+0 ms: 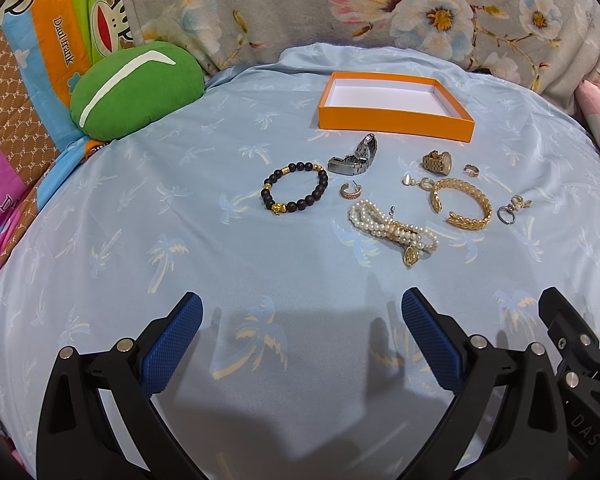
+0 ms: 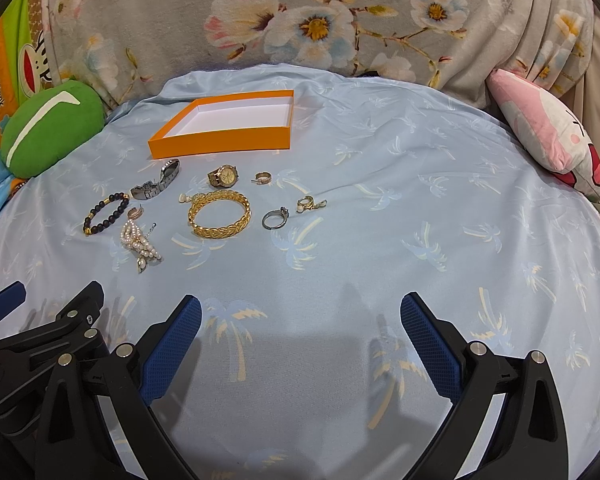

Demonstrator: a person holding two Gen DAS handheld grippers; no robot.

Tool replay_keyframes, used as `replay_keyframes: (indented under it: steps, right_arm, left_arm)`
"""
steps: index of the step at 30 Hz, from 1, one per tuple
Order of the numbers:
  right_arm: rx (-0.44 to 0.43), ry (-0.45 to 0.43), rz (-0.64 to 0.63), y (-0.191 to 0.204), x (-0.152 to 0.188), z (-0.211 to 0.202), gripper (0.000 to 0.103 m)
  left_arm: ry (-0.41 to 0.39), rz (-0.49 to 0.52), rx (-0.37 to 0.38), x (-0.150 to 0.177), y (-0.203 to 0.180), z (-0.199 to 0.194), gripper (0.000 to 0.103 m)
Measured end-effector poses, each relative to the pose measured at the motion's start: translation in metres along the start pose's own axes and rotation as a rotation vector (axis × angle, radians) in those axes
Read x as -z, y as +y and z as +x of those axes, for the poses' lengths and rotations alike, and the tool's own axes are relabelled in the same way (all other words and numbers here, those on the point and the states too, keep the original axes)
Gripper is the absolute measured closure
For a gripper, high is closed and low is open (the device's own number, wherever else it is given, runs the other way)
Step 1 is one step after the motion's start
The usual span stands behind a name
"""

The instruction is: Organize jewelry

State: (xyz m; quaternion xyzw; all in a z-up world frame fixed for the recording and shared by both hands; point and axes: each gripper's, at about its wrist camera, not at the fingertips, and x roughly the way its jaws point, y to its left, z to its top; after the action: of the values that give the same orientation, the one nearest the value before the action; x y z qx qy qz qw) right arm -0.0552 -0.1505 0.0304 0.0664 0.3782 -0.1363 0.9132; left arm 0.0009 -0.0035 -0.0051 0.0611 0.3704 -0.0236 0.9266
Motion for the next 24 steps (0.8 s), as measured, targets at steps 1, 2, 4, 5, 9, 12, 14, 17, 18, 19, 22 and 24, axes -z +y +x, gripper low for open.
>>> replay_keyframes:
  steps: [1, 2, 4, 5, 9, 12, 14, 17, 18, 19, 22, 24]
  right_arm:
    - [0.0, 0.0, 0.0, 0.0, 0.0, 0.0, 0.005]
    - [0.0, 0.001, 0.001, 0.0, 0.0, 0.0, 0.005]
    - [0.0, 0.001, 0.001, 0.0, 0.0, 0.0, 0.005]
    - [-0.001, 0.002, 0.002, 0.0, 0.0, 0.0, 0.005]
    - [-0.006, 0.009, 0.004, 0.0, -0.001, 0.003, 0.005]
    - [-0.021, 0.026, 0.002, -0.002, -0.003, 0.008, 0.005]
    - [-0.033, 0.031, -0.007, 0.001, -0.002, 0.008, 0.005]
    - [-0.052, 0.037, -0.018, 0.003, -0.002, 0.01, 0.005]
    - [-0.056, 0.043, -0.022, 0.004, -0.003, 0.012, 0.005]
    - [-0.06, 0.053, -0.026, 0.005, -0.003, 0.014, 0.005]
    - [-0.067, 0.065, -0.034, 0.006, -0.004, 0.016, 0.005]
    - [-0.063, 0.068, -0.037, 0.007, -0.007, 0.018, 0.005]
  left_arm:
    - [0.0, 0.0, 0.0, 0.0, 0.0, 0.0, 0.006]
    - [0.0, 0.001, 0.0, 0.0, 0.0, 0.0, 0.006]
    - [0.0, 0.001, 0.0, 0.0, 0.0, 0.0, 0.006]
    - [0.0, 0.001, -0.001, 0.0, 0.0, 0.0, 0.006]
    - [0.001, -0.001, -0.001, 0.0, 0.0, 0.0, 0.006]
    - [0.002, -0.014, 0.003, 0.001, 0.002, 0.001, 0.005]
    - [0.012, -0.033, 0.014, 0.001, 0.006, 0.004, 0.005]
    - [0.026, -0.066, 0.029, 0.001, 0.015, 0.008, 0.005]
    - [0.033, -0.077, 0.033, 0.0, 0.018, 0.009, 0.005]
    - [0.037, -0.083, 0.034, -0.001, 0.021, 0.012, 0.005]
    - [0.032, -0.05, 0.02, -0.006, 0.023, 0.015, 0.005]
    - [0.037, -0.028, 0.014, -0.01, 0.023, 0.018, 0.005]
